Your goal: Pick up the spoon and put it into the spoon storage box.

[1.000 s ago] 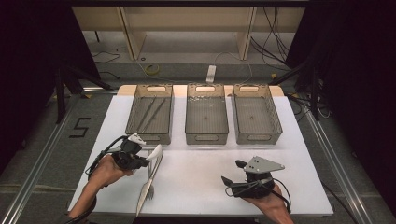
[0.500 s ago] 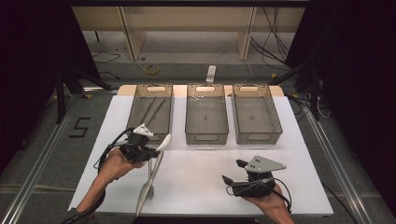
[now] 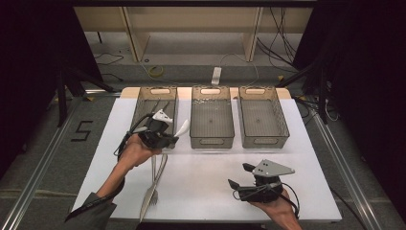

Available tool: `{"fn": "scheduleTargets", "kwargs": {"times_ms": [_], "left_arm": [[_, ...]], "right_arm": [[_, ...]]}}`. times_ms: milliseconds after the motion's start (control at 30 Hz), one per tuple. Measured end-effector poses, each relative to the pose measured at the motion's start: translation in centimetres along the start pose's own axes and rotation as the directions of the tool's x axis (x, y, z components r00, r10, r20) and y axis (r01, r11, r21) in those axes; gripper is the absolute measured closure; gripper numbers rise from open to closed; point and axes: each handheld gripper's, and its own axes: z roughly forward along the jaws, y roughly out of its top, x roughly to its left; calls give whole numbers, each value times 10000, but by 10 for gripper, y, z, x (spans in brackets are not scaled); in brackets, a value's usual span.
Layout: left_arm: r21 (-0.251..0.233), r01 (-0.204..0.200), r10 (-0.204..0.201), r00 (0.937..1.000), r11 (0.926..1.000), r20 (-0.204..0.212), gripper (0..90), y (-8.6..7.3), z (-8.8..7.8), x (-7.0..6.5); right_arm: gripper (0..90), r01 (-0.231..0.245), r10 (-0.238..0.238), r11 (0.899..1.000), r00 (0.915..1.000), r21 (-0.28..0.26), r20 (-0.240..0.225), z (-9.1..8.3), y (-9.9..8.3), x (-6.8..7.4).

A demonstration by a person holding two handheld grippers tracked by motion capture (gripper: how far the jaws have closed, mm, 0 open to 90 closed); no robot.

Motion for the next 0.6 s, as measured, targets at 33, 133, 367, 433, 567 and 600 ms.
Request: {"fn": "scheduleTargets", "kwargs": {"times_ms": [33, 133, 367, 433, 567, 600], "left_arm": [[-50, -19, 19, 10000, 10000, -3, 844, 3, 1, 0], [-108, 36, -35, 10000, 9999, 66, 844, 12, 5, 0], [-226, 189, -186, 9998, 9996, 114, 844, 32, 21, -5], [-261, 142, -141, 9999, 9996, 60, 844, 37, 24, -7], [-305, 78, -83, 9998, 9995, -174, 844, 46, 31, -7], [-318, 165, -170, 9997, 9994, -170, 844, 47, 34, -6]], "right_arm": [[267, 2, -2, 10000, 10000, -6, 1, 0, 0, 0], [268, -3, 3, 10000, 10000, -5, -1, 0, 0, 0], [267, 15, -15, 10000, 10000, 10, -6, 0, 0, 0], [267, -20, 20, 10000, 10000, -12, -2, 0, 0, 0], [267, -4, 4, 10000, 10000, 35, 1, 0, 0, 0], [267, -1, 1, 10000, 10000, 33, -21, 0, 0, 0]]}}
